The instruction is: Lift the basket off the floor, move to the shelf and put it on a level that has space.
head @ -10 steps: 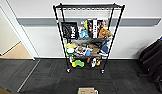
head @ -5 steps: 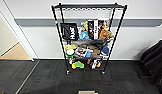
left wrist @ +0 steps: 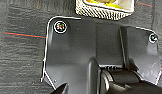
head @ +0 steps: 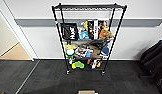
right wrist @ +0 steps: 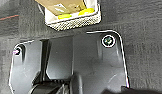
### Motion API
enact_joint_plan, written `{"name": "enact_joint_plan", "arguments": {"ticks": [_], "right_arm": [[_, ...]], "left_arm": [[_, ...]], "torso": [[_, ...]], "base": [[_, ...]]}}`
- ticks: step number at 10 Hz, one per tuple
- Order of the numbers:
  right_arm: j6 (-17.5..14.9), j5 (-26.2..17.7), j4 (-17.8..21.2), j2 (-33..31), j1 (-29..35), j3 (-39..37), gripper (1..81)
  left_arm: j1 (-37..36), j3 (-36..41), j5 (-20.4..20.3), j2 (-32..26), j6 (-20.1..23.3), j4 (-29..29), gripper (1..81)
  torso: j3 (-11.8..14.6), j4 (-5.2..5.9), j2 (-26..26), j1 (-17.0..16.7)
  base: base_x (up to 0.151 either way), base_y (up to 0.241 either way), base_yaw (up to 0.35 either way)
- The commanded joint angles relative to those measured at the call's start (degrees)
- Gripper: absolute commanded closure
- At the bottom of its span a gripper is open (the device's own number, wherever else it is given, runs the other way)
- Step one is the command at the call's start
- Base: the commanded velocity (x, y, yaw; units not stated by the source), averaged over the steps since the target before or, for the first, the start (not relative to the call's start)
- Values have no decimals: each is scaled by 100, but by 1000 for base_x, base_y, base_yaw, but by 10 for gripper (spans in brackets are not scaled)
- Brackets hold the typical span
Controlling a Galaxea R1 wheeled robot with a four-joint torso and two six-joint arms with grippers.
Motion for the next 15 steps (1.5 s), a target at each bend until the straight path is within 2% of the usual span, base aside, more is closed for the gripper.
{"name": "enact_joint_plan", "arguments": {"ticks": [1, 3, 4, 7, 13, 14, 15], "right_arm": [[28, -340, 25, -97, 268, 69, 10], [28, -340, 25, -97, 277, 43, 10], [28, -340, 121, -123, 278, 34, 10], [28, -340, 227, -185, 295, 87, 10], [28, -340, 272, -185, 268, 61, 10], [28, -340, 272, -185, 260, 61, 10], [28, -340, 280, -176, 268, 52, 10]], "left_arm": [[-207, 126, 396, -253, -15, 6, 10], [-434, 214, 370, -376, -84, -124, 10], [-575, 214, 387, -403, -235, -388, 10], [-936, 214, 484, -297, -235, -346, 10], [-1376, 214, 959, -113, -244, -381, 10], [-1376, 205, 959, -113, -244, -390, 10], [-1376, 214, 959, -121, -244, -398, 10]], "torso": [[0, 0, -572, 369], [0, 0, -709, 450], [0, 0, -886, 557], [0, 0, -1445, 907], [0, 0, -2602, 1637], [-488, 0, -2801, 1764], [-557, 0, -2958, 1862]], "base": [[0, 0, 0], [0, 0, 0], [0, 0, 0], [0, 0, 0], [0, 0, 0], [0, 0, 0], [0, 0, 0]]}}
